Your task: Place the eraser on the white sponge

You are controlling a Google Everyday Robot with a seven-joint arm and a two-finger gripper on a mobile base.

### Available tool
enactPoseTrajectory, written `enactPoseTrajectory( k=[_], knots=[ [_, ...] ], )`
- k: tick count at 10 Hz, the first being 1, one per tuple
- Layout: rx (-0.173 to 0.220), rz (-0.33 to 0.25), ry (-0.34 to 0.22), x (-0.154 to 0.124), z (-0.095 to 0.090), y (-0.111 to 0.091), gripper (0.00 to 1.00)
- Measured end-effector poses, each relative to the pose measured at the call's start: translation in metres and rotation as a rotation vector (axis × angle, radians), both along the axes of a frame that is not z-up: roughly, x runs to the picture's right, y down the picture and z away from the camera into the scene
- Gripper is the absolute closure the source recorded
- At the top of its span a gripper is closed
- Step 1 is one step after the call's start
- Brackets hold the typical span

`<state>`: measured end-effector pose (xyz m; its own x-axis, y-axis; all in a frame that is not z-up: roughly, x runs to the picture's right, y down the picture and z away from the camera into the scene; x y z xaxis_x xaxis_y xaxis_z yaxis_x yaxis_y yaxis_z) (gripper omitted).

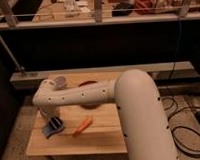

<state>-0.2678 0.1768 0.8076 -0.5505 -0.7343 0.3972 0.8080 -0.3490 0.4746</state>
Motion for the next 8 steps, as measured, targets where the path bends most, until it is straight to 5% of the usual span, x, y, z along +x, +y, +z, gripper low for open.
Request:
enactPoseTrajectory(
  k=[2,8],
  knots=[
    [-0.002,-0.001,-0.002,-0.0001,-0.0001,0.0004,0.57],
    [-0.003,-0.003,-0.008,0.0002,0.0003,-0.0002,0.57]
  ],
)
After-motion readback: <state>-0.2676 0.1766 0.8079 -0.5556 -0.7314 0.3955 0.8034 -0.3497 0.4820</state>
